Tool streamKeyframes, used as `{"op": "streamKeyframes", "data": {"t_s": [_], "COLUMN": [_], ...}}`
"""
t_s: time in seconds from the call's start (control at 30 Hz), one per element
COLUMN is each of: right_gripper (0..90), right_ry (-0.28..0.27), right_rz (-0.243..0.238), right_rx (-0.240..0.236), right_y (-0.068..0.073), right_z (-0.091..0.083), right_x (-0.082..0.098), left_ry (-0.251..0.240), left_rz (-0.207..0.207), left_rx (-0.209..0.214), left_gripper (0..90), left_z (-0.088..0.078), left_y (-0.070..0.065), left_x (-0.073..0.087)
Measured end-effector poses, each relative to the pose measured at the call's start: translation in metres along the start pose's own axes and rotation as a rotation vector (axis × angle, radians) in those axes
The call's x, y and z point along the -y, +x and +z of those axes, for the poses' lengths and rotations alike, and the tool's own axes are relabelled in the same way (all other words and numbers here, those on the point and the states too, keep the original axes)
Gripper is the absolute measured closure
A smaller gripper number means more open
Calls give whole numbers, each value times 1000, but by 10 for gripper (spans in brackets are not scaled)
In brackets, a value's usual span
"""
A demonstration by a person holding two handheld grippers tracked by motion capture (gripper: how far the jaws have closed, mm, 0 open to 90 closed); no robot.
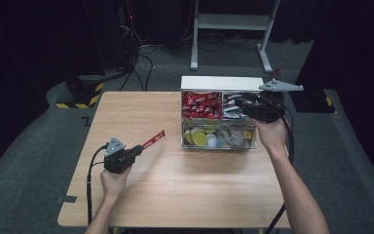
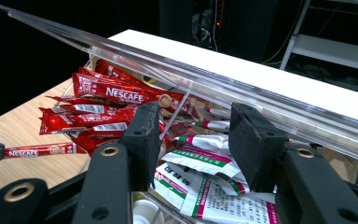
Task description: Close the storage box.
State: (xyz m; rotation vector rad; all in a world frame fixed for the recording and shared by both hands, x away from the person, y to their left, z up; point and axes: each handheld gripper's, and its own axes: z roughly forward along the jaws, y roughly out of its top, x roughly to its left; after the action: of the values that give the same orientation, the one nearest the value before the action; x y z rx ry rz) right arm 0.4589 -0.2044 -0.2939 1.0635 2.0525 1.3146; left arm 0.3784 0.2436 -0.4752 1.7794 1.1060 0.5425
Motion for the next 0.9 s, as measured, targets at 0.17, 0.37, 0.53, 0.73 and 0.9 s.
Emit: {"op": "streamKeyframes", "data": {"t_s": [0.17,0.37,0.53,0.73,0.9], "right_gripper": [533,534,534,533,534], "right_ry": [0,5,10,9,13], "right_rz": [5,-1,-3,0,-3], "right_rx": [-3,-2,-1,-1,0], "right_y": [1,2,2,1,1], "right_z": [1,2,2,2,2], "right_x": [0,0,0,0,1], "left_ry": [19,51,69,95,148], "left_rz": [-10,-5,2,-10,-7], "left_rx": [-7,-19,-26,-24,-28], "left_gripper": [856,853,850,837,820], "left_z": [4,9,15,20,26], "left_y": [3,5,2,2,0], "left_x": [5,10,14,20,25]}}
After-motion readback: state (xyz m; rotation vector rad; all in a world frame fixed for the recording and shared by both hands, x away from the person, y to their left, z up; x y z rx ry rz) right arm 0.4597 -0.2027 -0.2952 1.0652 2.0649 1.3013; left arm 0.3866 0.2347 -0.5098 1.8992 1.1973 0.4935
